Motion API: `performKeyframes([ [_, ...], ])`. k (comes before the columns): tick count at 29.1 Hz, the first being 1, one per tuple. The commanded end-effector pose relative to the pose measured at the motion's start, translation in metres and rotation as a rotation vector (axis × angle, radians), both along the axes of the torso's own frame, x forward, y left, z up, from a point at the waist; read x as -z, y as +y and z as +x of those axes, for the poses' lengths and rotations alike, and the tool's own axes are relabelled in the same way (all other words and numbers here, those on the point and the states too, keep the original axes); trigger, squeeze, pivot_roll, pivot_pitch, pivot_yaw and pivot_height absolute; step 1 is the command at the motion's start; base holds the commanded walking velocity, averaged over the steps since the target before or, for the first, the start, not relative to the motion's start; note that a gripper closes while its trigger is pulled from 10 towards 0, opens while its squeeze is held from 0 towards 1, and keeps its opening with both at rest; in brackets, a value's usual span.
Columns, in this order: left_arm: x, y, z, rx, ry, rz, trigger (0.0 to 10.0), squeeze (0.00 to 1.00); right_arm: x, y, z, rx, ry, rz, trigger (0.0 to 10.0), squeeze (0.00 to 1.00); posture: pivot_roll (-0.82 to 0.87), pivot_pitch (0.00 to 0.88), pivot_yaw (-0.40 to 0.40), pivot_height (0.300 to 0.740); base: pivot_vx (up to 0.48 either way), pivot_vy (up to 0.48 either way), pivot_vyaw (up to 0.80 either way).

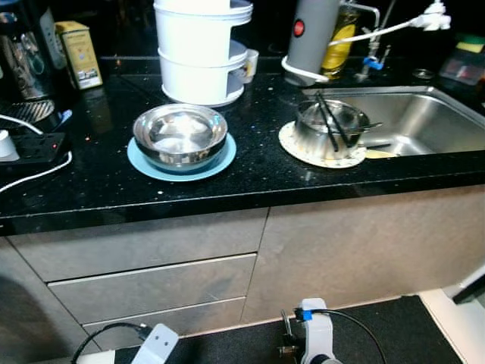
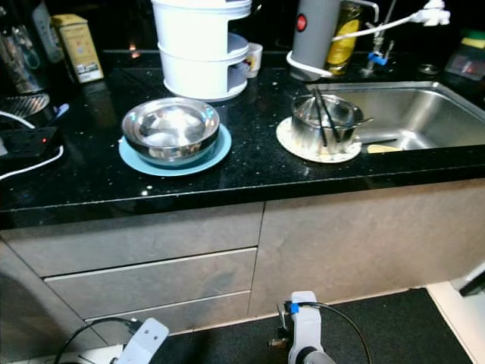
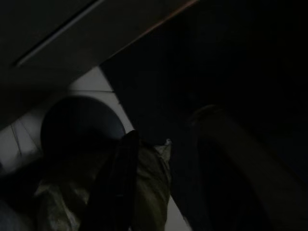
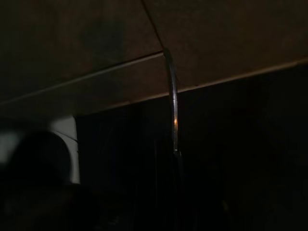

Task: Kitchen organization

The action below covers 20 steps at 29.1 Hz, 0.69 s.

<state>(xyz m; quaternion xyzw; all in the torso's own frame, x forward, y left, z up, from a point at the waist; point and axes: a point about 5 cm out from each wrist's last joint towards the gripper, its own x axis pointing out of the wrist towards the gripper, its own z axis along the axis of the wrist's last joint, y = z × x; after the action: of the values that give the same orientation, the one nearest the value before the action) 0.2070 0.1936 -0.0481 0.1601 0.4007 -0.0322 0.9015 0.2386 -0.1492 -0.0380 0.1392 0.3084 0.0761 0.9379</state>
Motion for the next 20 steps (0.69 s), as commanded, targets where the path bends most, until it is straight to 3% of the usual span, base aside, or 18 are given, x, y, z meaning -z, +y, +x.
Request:
performKeyframes([
  [1,0.009,0.003,-0.007,-0.083,0.007,-0.011,10.0,0.0,0.011,0.001,-0.012,0.071,0.035,0.039,10.0,0.0,0.02,0.183,-0.023,0.74,0.0,0.0,0.0],
  [9,0.009,-0.003,-0.002,-0.102,-0.022,-0.051,10.0,0.0,0.015,0.008,-0.014,0.11,0.046,0.041,10.0,0.0,0.02,0.189,-0.021,0.74,0.0,0.0,0.0],
  [12,0.006,-0.01,0.005,-0.066,-0.061,-0.093,10.0,0.0,0.02,0.014,-0.019,0.04,0.072,0.0,10.0,0.0,0.03,0.19,-0.013,0.74,0.0,0.0,0.0],
  [13,0.005,-0.015,0.009,-0.05,-0.086,-0.161,10.0,0.0,0.023,0.017,-0.022,-0.024,0.086,-0.044,10.0,0.0,0.03,0.19,-0.013,0.74,0.0,0.0,0.0],
  [14,0.004,-0.016,0.009,-0.049,-0.09,-0.176,10.0,0.0,0.024,0.017,-0.023,-0.036,0.087,-0.052,10.0,0.0,0.03,0.19,-0.013,0.74,0.0,0.0,0.0],
  [18,0.006,-0.015,0.009,-0.055,-0.088,-0.166,10.0,0.0,0.026,0.018,-0.026,-0.063,0.099,-0.066,10.0,0.0,0.03,0.182,-0.01,0.74,0.0,0.0,0.0],
  [20,0.011,-0.01,0.003,-0.08,-0.053,-0.117,10.0,0.0,0.028,0.017,-0.03,-0.089,0.099,-0.094,10.0,0.0,0.02,0.177,-0.012,0.74,0.0,0.0,0.0],
])
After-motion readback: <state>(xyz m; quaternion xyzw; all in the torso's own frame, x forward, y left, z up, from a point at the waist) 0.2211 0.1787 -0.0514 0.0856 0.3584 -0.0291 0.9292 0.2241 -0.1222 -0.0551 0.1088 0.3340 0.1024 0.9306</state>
